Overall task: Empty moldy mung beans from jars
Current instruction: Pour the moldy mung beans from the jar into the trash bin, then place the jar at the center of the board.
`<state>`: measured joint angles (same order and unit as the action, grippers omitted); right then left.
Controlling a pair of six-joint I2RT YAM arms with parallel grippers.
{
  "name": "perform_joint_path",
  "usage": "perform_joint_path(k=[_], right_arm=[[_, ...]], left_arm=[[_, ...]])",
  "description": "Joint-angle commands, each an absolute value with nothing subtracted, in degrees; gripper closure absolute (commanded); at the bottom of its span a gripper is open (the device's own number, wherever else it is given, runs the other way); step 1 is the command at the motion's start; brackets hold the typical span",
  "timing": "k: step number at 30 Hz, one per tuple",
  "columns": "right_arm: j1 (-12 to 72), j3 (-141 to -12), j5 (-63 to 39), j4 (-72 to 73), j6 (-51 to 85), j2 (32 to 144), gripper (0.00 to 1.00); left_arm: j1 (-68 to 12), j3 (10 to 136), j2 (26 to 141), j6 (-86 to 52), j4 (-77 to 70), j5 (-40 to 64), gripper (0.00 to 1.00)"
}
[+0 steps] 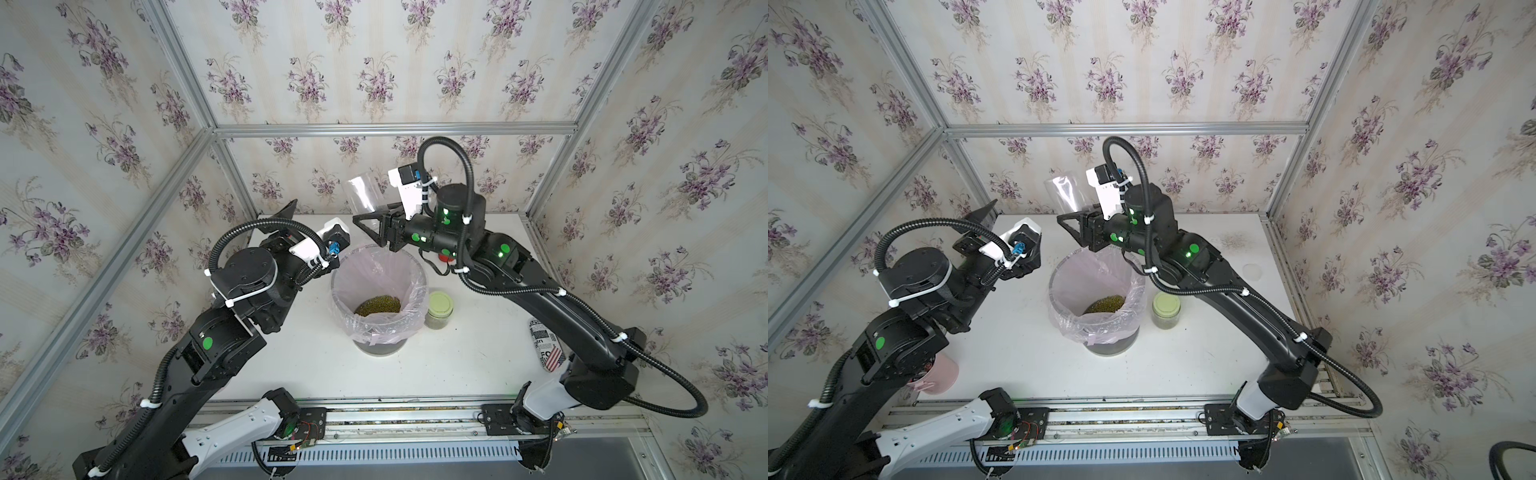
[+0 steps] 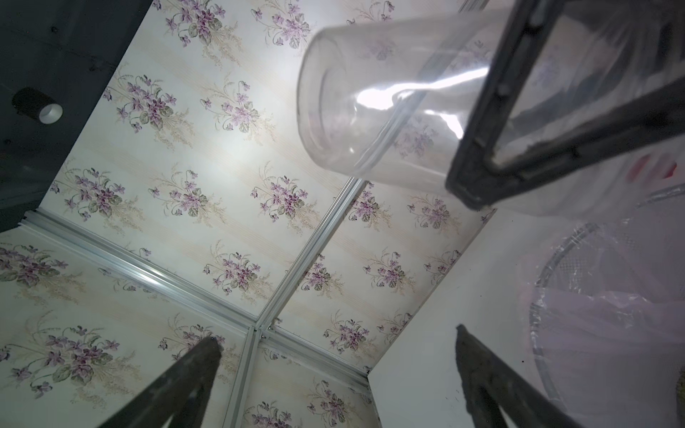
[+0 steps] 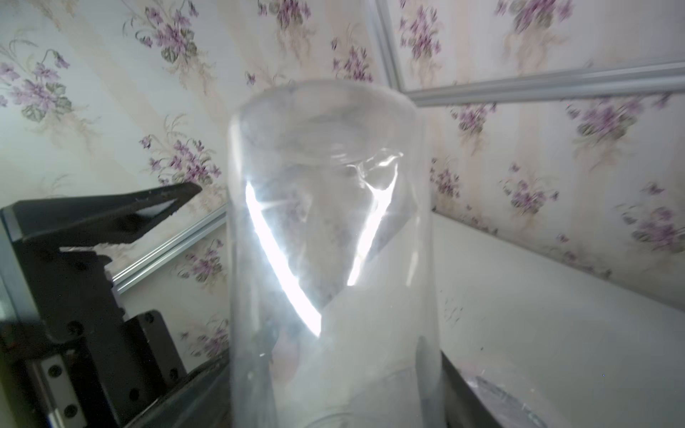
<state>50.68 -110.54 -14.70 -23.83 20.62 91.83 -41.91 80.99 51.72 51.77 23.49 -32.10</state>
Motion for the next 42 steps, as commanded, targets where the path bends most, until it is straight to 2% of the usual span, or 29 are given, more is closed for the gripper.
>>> perform_joint_path(k=[1,4,11,18,21,25,30,32,39,42], right_arm=[[48.8,-114.2,-31.5,-38.7,26.8,94.3,0.63],[48.7,-113.1,-33.2,-37.5,27.9,93.6,0.63],[46.6,-112.4,-31.5,-37.6,28.1,92.7,0.63],[40.3,-108.6,-31.8,-35.8,29.4,90.3,0.63],[37.3,-108.0,-31.5,-36.1,29.2,89.5,0.63],[31.4,-105.6,-30.6,-36.6,28.9,87.4,0.63],[17.6,-97.7,-27.4,-36.3,28.0,83.8,0.63],[13.9,-95.0,-23.4,-36.8,27.0,82.7,0.63],[8.1,-85.7,1.7,-40.5,20.6,84.3,0.64],[7.7,-80.7,5.3,-37.7,20.2,86.5,0.64]], left_arm=[[-41.9,81.2,50.8,46.2,22.6,-33.4,0.00],[-41.9,80.4,49.7,42.4,21.5,-34.4,0.00],[-41.5,80.4,51.5,26.0,17.8,-48.7,0.00],[-40.1,79.5,52.1,10.5,19.0,-55.4,0.00],[-39.4,80.1,53.7,6.4,19.1,-63.3,0.00],[-38.0,80.1,54.8,4.0,20.9,-62.7,0.00],[-36.3,80.7,54.8,1.0,25.0,-61.1,0.00],[-35.4,80.5,54.7,1.5,25.4,-62.0,0.00],[-31.4,81.1,54.0,0.5,29.9,-60.3,0.00],[-30.7,80.5,53.8,0.8,30.0,-59.7,0.00]])
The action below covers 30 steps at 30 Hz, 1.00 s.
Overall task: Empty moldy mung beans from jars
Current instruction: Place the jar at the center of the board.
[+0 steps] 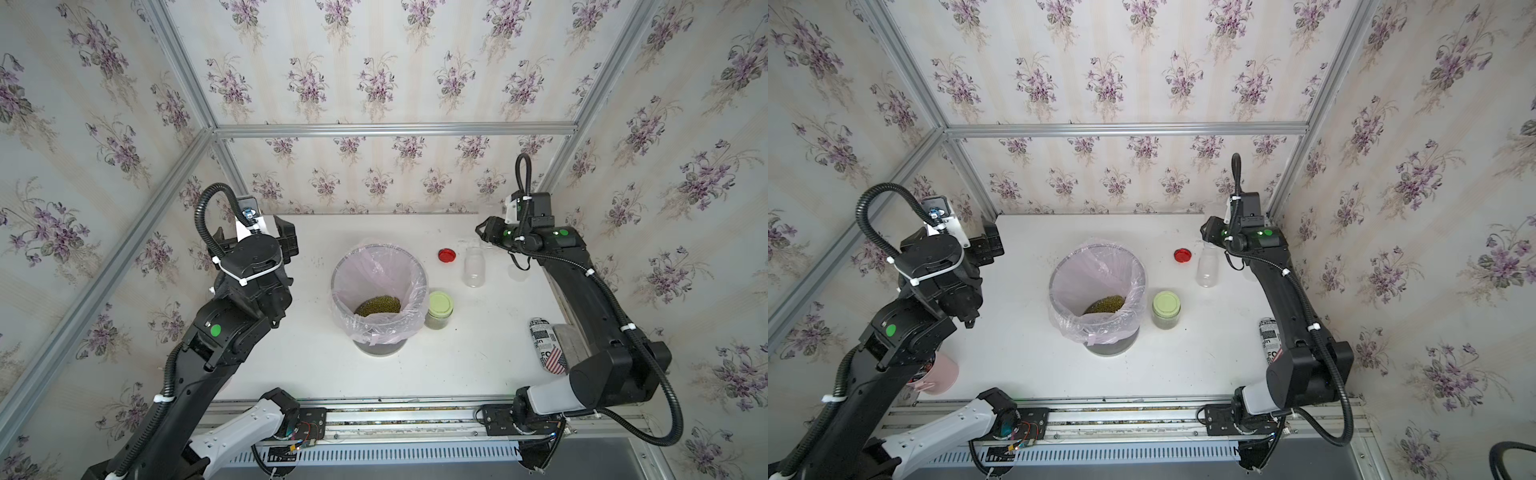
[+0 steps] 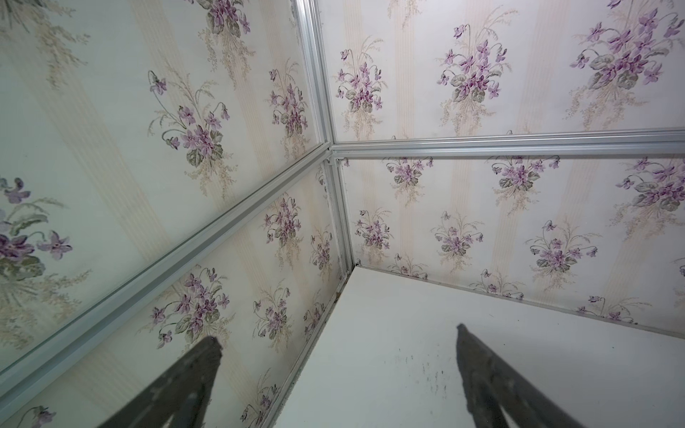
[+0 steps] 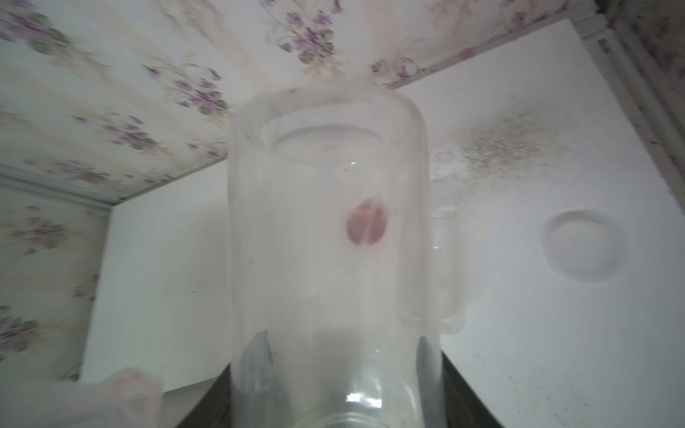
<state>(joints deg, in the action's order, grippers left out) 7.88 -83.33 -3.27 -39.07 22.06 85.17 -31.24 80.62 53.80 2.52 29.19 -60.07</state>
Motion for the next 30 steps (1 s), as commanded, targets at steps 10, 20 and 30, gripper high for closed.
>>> perform_joint_path(k=[10,20,30], right_arm=[[4.1,-77.3,9.9,-34.5,20.4,92.9,0.65],[2.7,-78.0,9.2,-32.5,20.3,99.8,0.64],[2.0,-80.4,10.2,-31.8,20.2,107.3,0.64]], left_arm=[[-29.8,80.1,54.5,-0.2,32.2,-56.1,0.00],[-29.0,79.3,54.7,0.5,32.6,-55.0,0.00],[-28.4,78.3,54.2,0.8,32.4,-54.2,0.00]])
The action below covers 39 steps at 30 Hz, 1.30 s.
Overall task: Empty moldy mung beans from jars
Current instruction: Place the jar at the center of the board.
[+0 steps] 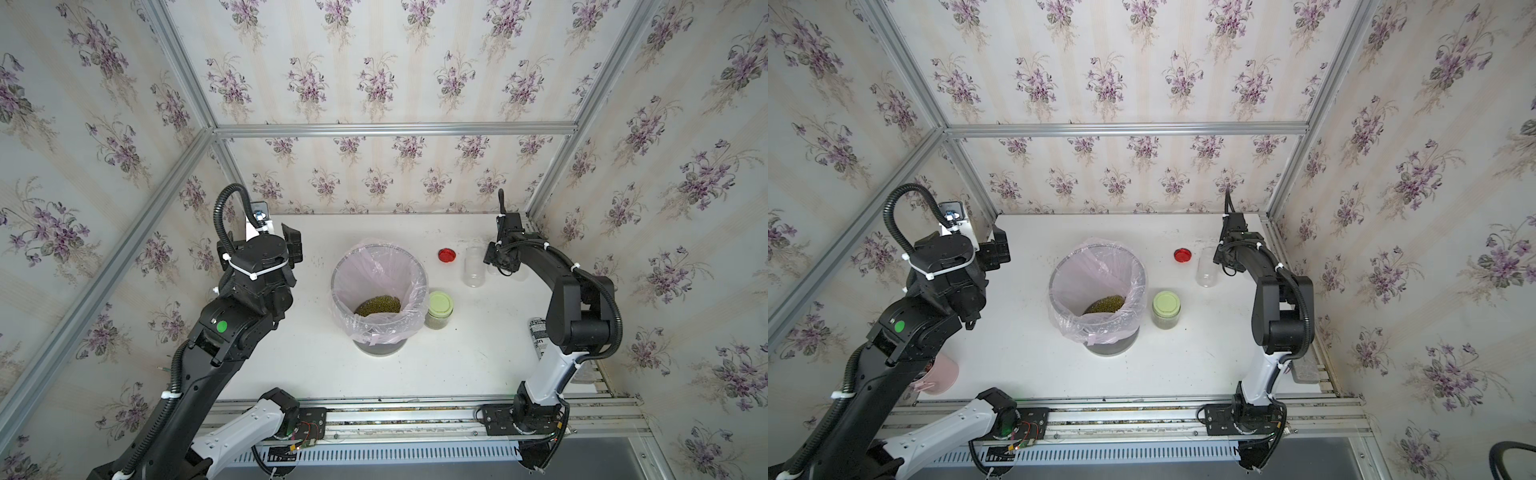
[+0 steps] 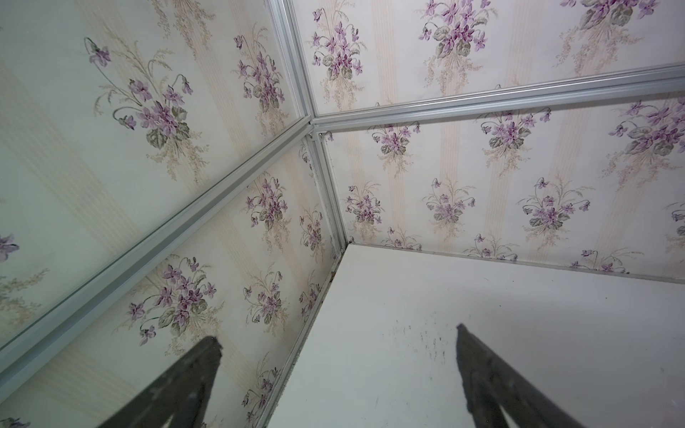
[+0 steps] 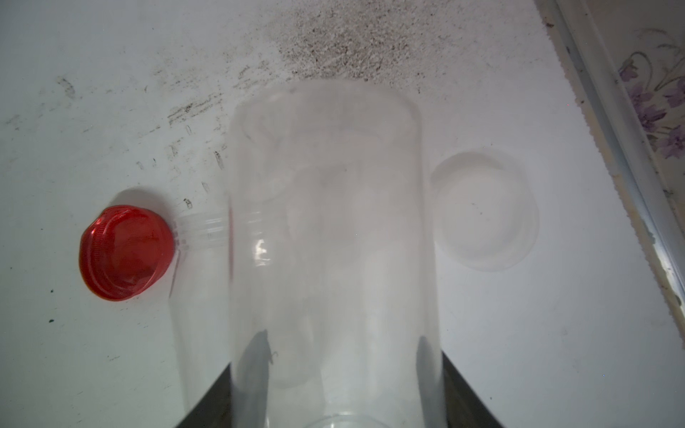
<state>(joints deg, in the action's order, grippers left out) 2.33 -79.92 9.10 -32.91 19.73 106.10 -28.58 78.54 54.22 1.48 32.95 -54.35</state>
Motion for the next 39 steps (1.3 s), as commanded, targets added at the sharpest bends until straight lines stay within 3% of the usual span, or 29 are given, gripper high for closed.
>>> perform_joint_path(k=[1,19,33,39], right_arm=[[1.8,-80.4,9.7,-31.5,20.1,107.6,0.65],[0.2,-79.1,4.5,-27.9,19.7,112.6,0.59],[0.2,-80.3,3.3,-28.4,19.5,113.9,0.28],[0.2,-80.9,3.6,-29.4,19.5,113.4,0.24]], left_arm=[[-28.4,78.3,54.4,0.8,32.4,-54.0,0.00],[-27.3,77.9,56.6,-0.1,32.3,-50.7,0.00],[-26.8,77.7,56.5,-0.2,32.3,-48.4,0.00],[-26.7,77.7,56.6,-0.1,32.3,-47.5,0.00]])
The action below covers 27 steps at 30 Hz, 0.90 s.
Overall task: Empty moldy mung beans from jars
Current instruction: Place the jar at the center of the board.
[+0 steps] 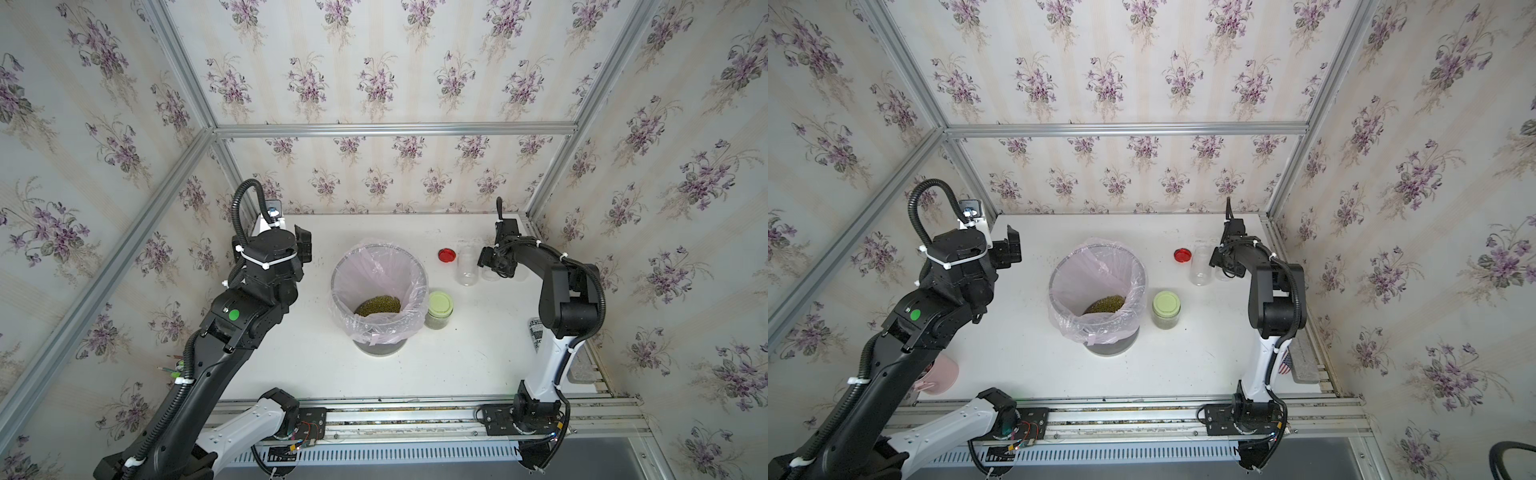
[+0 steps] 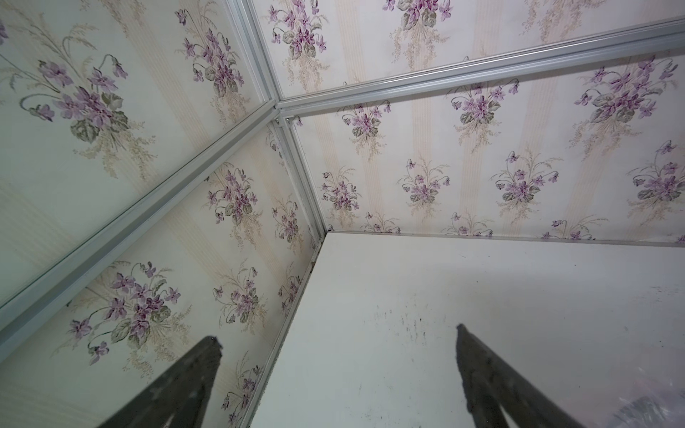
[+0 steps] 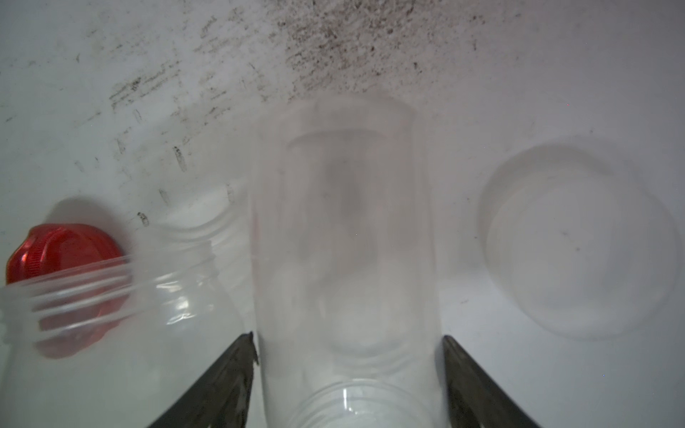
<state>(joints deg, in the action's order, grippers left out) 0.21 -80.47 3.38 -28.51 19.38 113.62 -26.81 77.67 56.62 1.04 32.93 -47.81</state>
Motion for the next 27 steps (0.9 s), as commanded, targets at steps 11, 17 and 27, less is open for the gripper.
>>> perform_joint_path(k=[11,17,27], right_arm=[[0.2,-80.4,4.2,-30.1,19.7,109.5,0.27],[0.3,-79.8,4.7,-30.8,20.1,104.9,0.27],[1.6,-78.9,2.7,-34.8,19.0,92.5,0.26]], left_arm=[[-26.6,78.0,56.7,-0.1,32.4,-47.5,0.00],[-26.6,78.5,56.7,0.0,32.5,-47.4,0.00],[-26.5,81.9,56.7,-1.4,34.1,-49.7,0.00]])
